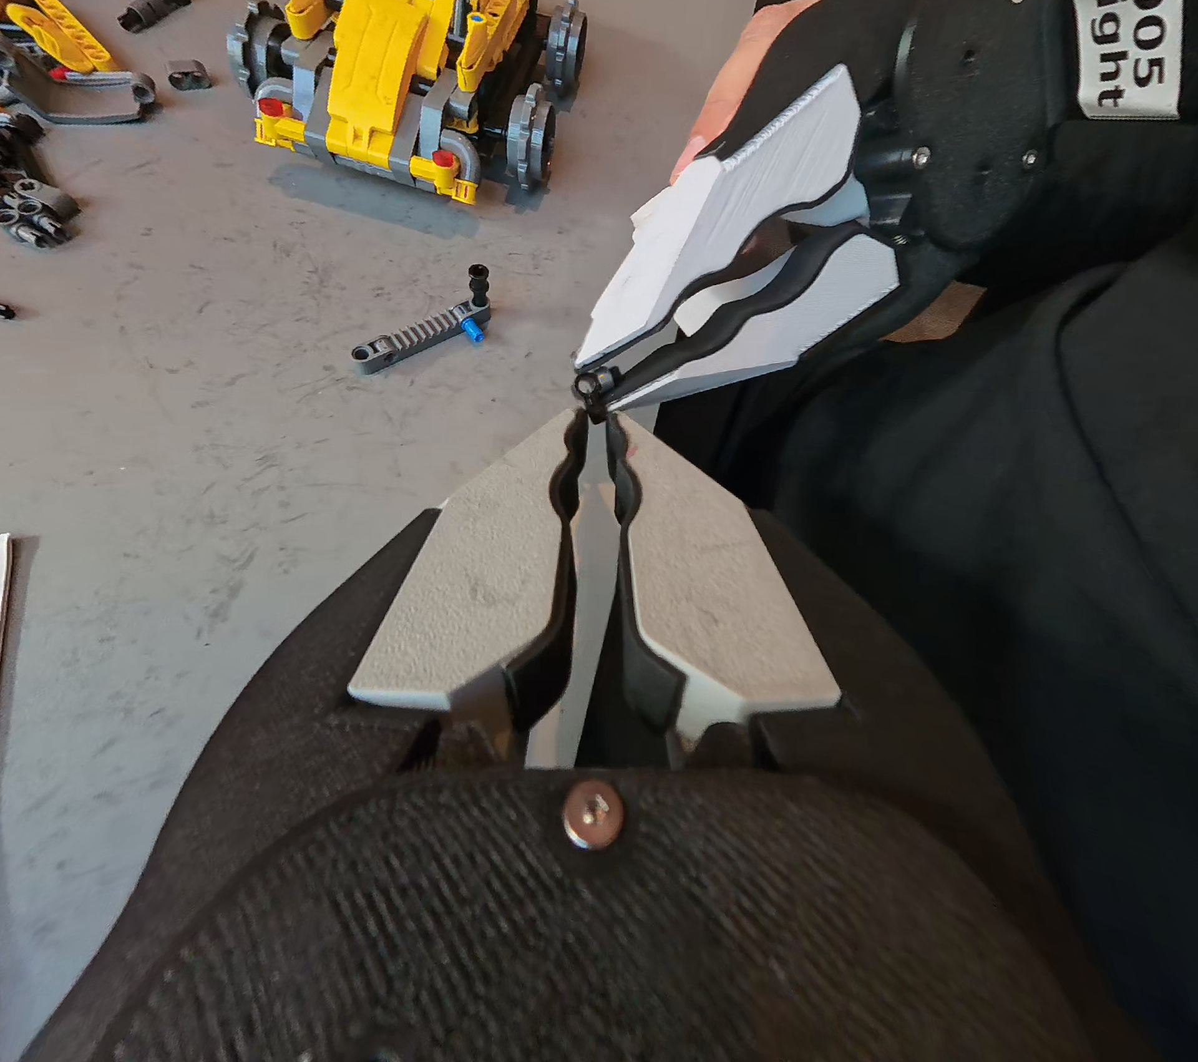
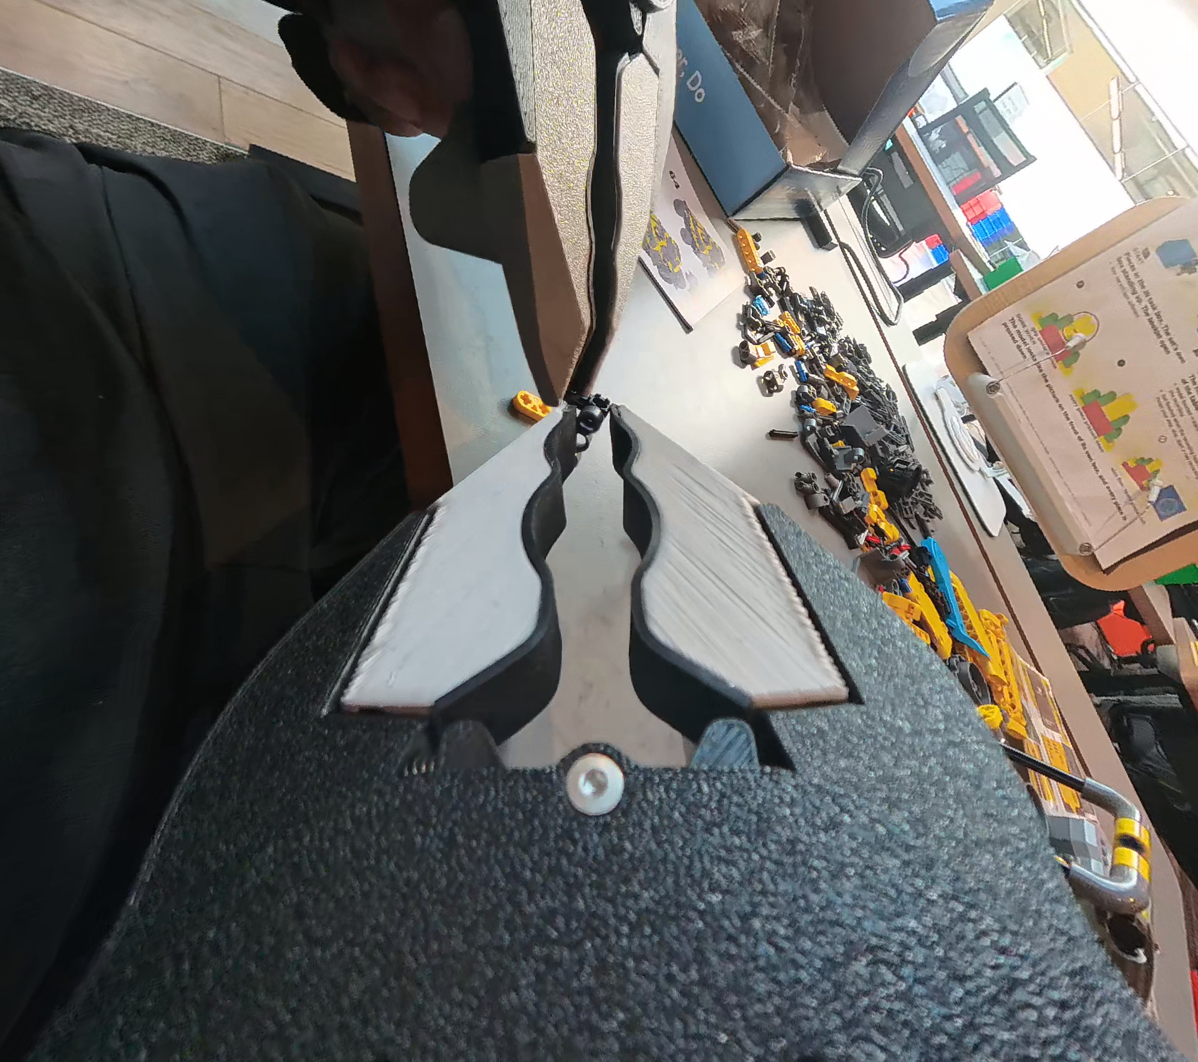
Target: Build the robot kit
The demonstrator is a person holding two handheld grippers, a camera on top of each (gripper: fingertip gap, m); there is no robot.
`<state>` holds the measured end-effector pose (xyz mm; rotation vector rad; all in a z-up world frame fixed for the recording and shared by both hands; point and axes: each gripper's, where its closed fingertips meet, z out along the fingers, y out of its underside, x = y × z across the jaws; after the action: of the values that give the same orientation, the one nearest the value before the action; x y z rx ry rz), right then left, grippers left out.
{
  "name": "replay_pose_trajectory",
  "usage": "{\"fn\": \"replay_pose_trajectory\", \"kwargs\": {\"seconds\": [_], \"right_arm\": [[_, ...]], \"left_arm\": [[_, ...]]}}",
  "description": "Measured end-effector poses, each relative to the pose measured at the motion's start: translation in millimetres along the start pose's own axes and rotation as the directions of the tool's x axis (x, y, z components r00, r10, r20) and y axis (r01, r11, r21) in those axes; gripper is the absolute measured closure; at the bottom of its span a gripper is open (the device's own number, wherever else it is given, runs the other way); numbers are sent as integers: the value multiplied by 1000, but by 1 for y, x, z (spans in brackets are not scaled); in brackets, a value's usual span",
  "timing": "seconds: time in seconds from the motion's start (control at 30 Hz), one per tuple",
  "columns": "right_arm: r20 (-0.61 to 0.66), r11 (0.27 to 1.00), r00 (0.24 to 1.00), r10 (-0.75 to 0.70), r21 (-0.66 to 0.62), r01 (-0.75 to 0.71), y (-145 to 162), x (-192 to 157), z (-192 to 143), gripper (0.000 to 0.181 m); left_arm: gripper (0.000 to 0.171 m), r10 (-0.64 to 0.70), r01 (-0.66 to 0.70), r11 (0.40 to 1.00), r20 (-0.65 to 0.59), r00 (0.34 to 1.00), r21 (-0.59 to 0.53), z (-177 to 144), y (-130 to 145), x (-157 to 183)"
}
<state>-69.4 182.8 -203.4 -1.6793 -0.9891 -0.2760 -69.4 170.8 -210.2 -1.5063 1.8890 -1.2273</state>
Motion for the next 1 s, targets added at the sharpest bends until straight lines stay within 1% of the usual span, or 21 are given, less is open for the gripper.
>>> {"fn": "replay_pose_trajectory", "kwargs": {"seconds": [0.1,0.27,0.37,0.57,0.77,0.87,0.97,1.0], "right_arm": [[8,1000,1000,-2,3,2,0,-2,0,171],[14,1000,1000,-24,-1,24,0,-4,0,170],[31,1000,999,-15,-4,15,1,-6,0,166],[43,1000,999,27,12,-28,0,-5,-2,165],[83,993,991,109,44,-113,-4,-1,-5,162],[115,986,982,151,53,-158,-5,0,-6,158],[182,979,967,176,70,-191,-10,-6,-8,159],[183,977,966,184,75,-201,-12,-6,-9,161]], "left_arm": [[169,21,-21,1000,2,1000,-3,1,2,0],[169,99,-98,995,36,994,-21,1,5,-2],[170,118,-117,993,49,992,-16,-1,5,-4],[170,110,-111,993,31,993,39,-6,-1,-1],[170,192,-194,975,26,981,110,-11,-9,9],[170,224,-225,965,25,974,134,-12,-11,14],[170,228,-228,962,19,973,151,-14,-12,16],[169,223,-223,962,18,975,155,-14,-13,15]]}}
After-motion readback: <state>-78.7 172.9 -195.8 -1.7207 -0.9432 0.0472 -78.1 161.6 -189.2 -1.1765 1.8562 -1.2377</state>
